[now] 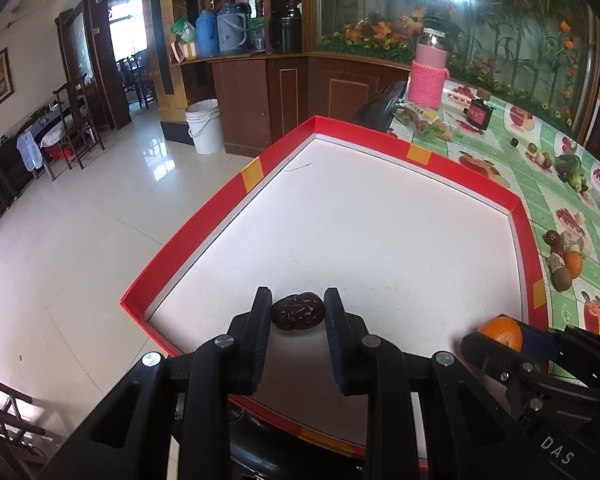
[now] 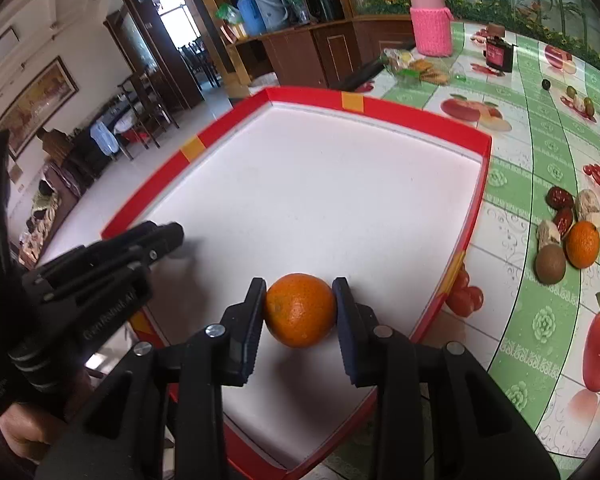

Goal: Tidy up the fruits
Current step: 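Carry the orange and date into the red tray and open both tools, then grasp a brown round fruit with the right tool while the left tool approaches another, then carry the brown fruits in both tools over the red tray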

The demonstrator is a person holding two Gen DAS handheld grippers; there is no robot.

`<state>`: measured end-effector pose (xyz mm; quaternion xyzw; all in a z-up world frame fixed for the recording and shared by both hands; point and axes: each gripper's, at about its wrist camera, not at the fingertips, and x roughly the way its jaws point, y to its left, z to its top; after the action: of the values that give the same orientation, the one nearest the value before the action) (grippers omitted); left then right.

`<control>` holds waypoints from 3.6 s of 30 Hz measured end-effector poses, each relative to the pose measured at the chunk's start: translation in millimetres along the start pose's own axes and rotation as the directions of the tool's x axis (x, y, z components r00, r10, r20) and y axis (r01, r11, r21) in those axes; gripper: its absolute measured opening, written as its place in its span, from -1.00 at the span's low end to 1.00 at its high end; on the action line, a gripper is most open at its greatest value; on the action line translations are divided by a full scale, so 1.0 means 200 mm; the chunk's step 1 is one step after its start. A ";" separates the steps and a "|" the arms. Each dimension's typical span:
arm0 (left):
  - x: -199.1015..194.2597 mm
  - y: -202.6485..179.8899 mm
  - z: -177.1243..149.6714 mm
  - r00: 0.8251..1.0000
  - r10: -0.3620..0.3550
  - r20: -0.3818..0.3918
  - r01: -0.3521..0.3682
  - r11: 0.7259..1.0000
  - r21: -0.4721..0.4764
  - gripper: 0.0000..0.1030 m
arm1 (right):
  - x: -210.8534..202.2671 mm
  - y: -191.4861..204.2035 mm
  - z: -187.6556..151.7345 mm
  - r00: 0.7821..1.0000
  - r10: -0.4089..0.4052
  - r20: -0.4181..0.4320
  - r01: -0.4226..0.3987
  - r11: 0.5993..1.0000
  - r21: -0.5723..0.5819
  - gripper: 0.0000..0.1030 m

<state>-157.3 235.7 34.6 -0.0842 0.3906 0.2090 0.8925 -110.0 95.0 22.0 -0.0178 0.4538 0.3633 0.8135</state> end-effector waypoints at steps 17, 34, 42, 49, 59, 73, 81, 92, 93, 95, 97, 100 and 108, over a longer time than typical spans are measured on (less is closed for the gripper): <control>-0.12 -0.08 0.01 1.000 0.012 0.022 -0.013 1.000 0.009 0.36 | -0.47 -0.25 -0.18 0.970 -0.078 0.229 0.082 0.997 -0.007 0.14; -0.25 -0.42 -0.04 0.997 -0.078 0.013 0.074 0.980 0.182 0.49 | -0.86 -0.95 -0.49 0.908 -0.341 0.242 0.258 0.912 0.319 0.16; -0.26 -0.57 -0.08 0.990 -0.140 -0.029 0.143 0.961 0.236 0.49 | -0.76 -1.03 -0.37 0.923 -0.345 0.170 0.274 0.900 0.340 0.16; -0.28 -0.67 -0.07 0.984 -0.174 -0.046 0.180 0.947 0.266 0.49 | -0.61 -1.10 -0.27 0.935 -0.342 0.090 0.295 0.895 0.336 -0.41; -0.14 -0.92 -0.02 0.963 -0.233 -0.136 0.263 0.922 0.284 0.49 | -0.58 -1.18 -0.28 0.958 -0.279 0.068 0.235 0.898 0.373 -0.80; -0.16 -0.98 0.03 0.961 -0.247 -0.128 0.273 0.922 0.274 0.50 | -0.62 -1.23 -0.21 0.961 -0.259 0.094 0.216 0.921 0.323 -0.46; -0.14 -1.07 -0.02 0.947 -0.269 -0.177 0.313 0.897 0.311 0.50 | -0.54 -1.21 -0.16 0.953 -0.297 0.061 0.268 0.919 0.288 -0.46; 0.02 -1.10 -0.03 0.929 -0.291 -0.228 0.346 0.902 0.259 0.46 | -0.52 -1.22 -0.16 0.935 -0.347 0.077 0.317 0.911 0.264 -0.52; 0.03 -1.09 -0.03 0.926 -0.295 -0.234 0.351 0.903 0.249 0.44 | -0.52 -1.22 -0.16 0.936 -0.343 0.080 0.311 0.911 0.270 -0.52; 0.06 -1.08 -0.03 0.923 -0.299 -0.243 0.355 0.906 0.231 0.37 | -0.53 -1.23 -0.16 0.940 -0.331 0.086 0.295 0.912 0.284 -0.52; 0.06 -1.07 -0.03 0.921 -0.311 -0.235 0.363 0.903 0.229 0.25 | -0.54 -1.24 -0.17 0.944 -0.316 0.094 0.276 0.914 0.298 -0.52; 0.07 -1.07 -0.02 0.921 -0.319 -0.223 0.367 0.903 0.224 0.18 | -0.55 -1.23 -0.17 0.945 -0.310 0.108 0.265 0.915 0.305 -0.52; 0.09 -1.11 0.01 0.919 -0.334 -0.211 0.375 0.903 0.207 -0.07 | -0.55 -1.22 -0.17 0.943 -0.313 0.116 0.266 0.915 0.303 -0.52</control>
<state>-47.3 42.6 19.7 -0.0615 0.4661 -0.0147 0.8825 -22.4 -159.7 11.2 0.0611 0.4256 0.1700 0.8867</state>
